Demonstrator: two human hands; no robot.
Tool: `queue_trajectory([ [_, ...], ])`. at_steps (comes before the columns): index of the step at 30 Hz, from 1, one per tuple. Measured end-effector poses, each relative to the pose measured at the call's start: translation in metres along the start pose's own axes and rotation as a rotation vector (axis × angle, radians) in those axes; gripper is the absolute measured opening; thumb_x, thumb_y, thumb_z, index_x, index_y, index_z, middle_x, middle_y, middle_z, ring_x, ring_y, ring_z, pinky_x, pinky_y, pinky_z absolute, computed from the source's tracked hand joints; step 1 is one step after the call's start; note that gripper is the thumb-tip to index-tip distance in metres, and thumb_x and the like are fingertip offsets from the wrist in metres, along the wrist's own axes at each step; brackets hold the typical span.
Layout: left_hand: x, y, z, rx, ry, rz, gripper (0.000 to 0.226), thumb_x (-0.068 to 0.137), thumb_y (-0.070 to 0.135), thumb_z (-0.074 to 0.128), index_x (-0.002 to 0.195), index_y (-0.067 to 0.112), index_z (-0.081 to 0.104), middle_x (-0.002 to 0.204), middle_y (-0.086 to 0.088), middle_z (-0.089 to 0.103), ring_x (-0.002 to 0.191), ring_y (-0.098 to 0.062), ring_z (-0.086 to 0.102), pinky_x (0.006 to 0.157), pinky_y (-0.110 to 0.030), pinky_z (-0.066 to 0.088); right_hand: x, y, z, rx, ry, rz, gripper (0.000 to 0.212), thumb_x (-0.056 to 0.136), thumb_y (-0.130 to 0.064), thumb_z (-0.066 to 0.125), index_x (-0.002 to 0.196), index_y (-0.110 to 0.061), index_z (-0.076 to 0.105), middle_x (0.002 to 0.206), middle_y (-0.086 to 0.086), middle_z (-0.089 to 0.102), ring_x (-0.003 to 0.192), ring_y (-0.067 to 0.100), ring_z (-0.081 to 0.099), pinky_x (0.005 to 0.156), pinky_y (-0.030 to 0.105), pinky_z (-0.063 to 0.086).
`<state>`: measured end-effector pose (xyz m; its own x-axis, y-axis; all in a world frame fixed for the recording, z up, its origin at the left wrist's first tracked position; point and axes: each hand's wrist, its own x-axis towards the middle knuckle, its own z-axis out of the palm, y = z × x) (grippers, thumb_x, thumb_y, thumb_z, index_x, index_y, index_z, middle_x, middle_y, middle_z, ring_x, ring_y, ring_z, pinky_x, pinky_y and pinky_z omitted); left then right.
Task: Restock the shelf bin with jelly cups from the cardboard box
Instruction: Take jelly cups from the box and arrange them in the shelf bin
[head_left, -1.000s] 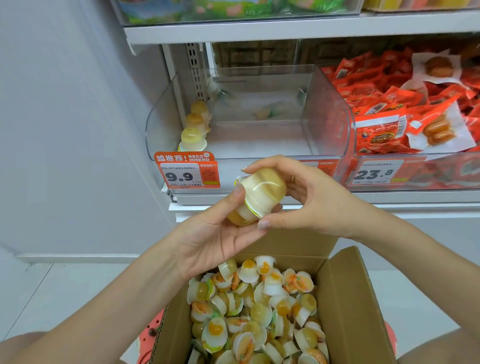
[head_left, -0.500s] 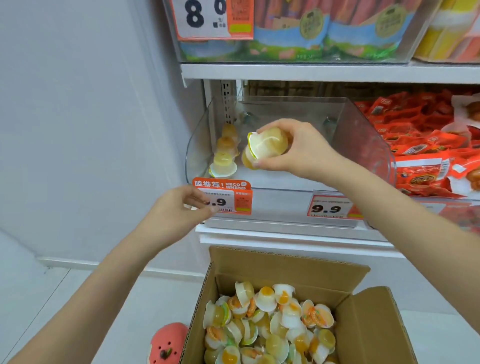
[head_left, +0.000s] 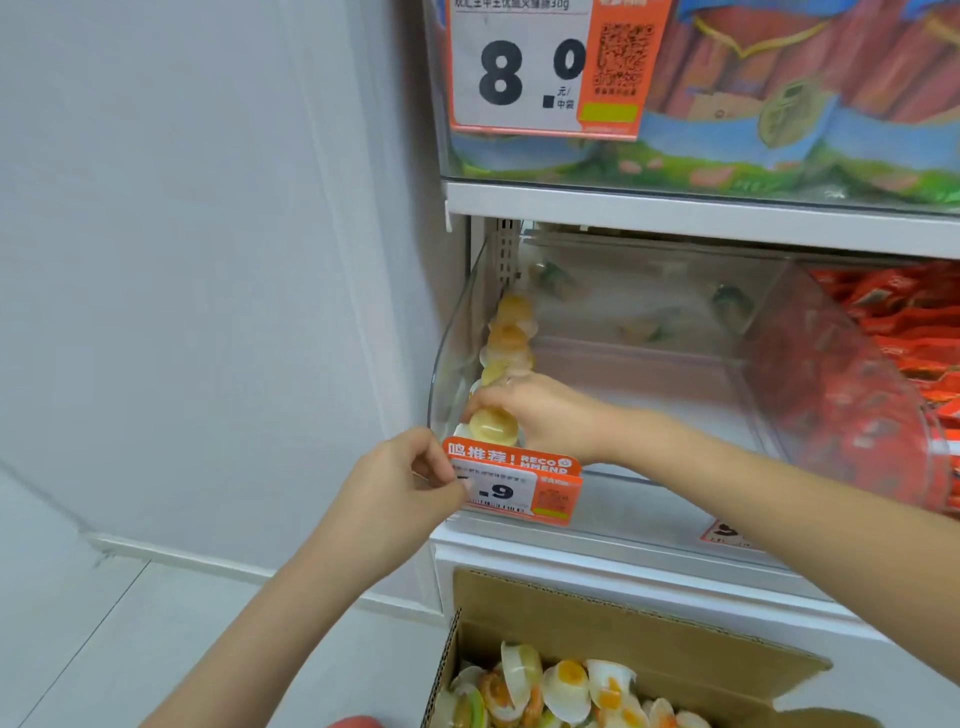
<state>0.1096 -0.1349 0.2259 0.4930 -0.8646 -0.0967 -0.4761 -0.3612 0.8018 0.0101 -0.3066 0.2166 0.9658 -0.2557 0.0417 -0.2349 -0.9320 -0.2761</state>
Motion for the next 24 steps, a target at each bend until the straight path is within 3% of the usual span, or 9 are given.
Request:
queue_trajectory([
  [6, -0.001, -0.001, 0.001, 0.004, 0.007, 0.011, 0.024, 0.080, 0.017, 0.072, 0.070, 0.014, 0.050, 0.074, -0.001, 0.069, 0.071, -0.011, 0.066, 0.050, -0.013, 0.042, 0.001, 0.007, 0.003, 0.055, -0.029, 0.004, 0.049, 0.078, -0.035, 0.073, 0.122, -0.021, 0.056, 0.114, 0.003, 0.062, 0.107, 0.021, 0.048, 0.090, 0.041, 0.045],
  [11, -0.001, -0.001, 0.001, 0.004, 0.005, 0.019, 0.025, 0.079, 0.018, 0.073, 0.070, 0.015, 0.050, 0.074, 0.000, 0.068, 0.071, -0.011, 0.066, 0.049, -0.013, 0.042, 0.000, 0.007, 0.003, 0.065, -0.067, 0.010, 0.050, 0.082, -0.033, 0.071, 0.126, -0.019, 0.051, 0.118, 0.005, 0.059, 0.109, 0.018, 0.046, 0.093, 0.039, 0.043],
  [13, -0.001, -0.002, 0.000, 0.003, -0.009, 0.021, 0.024, 0.079, 0.018, 0.073, 0.071, 0.015, 0.051, 0.075, 0.001, 0.068, 0.069, -0.011, 0.066, 0.049, -0.016, 0.043, -0.002, 0.005, 0.001, 0.093, -0.063, 0.022, 0.055, 0.082, -0.031, 0.071, 0.130, -0.018, 0.047, 0.123, 0.004, 0.056, 0.111, 0.015, 0.044, 0.095, 0.028, 0.042],
  [15, -0.001, -0.002, -0.002, 0.009, -0.025, 0.029, 0.021, 0.079, 0.019, 0.074, 0.073, 0.015, 0.054, 0.078, 0.004, 0.067, 0.069, -0.011, 0.067, 0.050, -0.018, 0.044, -0.009, 0.004, -0.008, 0.139, -0.060, 0.048, 0.063, 0.081, -0.024, 0.073, 0.136, -0.017, 0.043, 0.126, -0.004, 0.051, 0.104, 0.002, 0.041, 0.085, 0.003, 0.034],
  [16, -0.001, -0.003, -0.003, 0.011, -0.028, 0.033, 0.020, 0.079, 0.019, 0.074, 0.074, 0.015, 0.056, 0.079, 0.004, 0.067, 0.069, -0.011, 0.067, 0.050, -0.017, 0.043, -0.015, 0.004, -0.015, 0.151, -0.045, 0.057, 0.063, 0.081, -0.021, 0.073, 0.137, -0.018, 0.043, 0.125, -0.009, 0.049, 0.097, -0.004, 0.039, 0.078, -0.001, 0.032],
  [18, -0.002, -0.003, -0.006, 0.021, -0.037, 0.040, 0.017, 0.077, 0.018, 0.076, 0.075, 0.016, 0.059, 0.080, 0.005, 0.065, 0.068, -0.011, 0.066, 0.051, -0.015, 0.043, -0.033, 0.005, -0.027, 0.163, 0.049, 0.072, 0.055, 0.083, -0.019, 0.071, 0.133, -0.025, 0.048, 0.123, -0.016, 0.050, 0.090, -0.003, 0.041, 0.074, 0.001, 0.035],
  [20, -0.004, -0.005, -0.009, 0.044, -0.062, 0.043, 0.017, 0.075, 0.018, 0.078, 0.076, 0.018, 0.061, 0.081, 0.007, 0.066, 0.066, -0.009, 0.065, 0.054, -0.015, 0.045, -0.060, 0.006, -0.033, 0.203, 0.253, 0.111, 0.042, 0.086, -0.014, 0.067, 0.124, -0.029, 0.055, 0.116, -0.017, 0.056, 0.087, 0.002, 0.051, 0.075, 0.008, 0.041],
  [24, -0.013, -0.007, -0.007, 0.170, -0.180, 0.054, 0.016, 0.074, 0.025, 0.079, 0.075, 0.024, 0.063, 0.085, 0.010, 0.067, 0.076, -0.008, 0.066, 0.060, -0.015, 0.044, -0.130, -0.011, -0.016, 0.252, 0.678, 0.221, 0.026, 0.088, 0.003, 0.058, 0.101, -0.019, 0.063, 0.095, -0.012, 0.062, 0.078, 0.009, 0.054, 0.069, 0.019, 0.044],
])
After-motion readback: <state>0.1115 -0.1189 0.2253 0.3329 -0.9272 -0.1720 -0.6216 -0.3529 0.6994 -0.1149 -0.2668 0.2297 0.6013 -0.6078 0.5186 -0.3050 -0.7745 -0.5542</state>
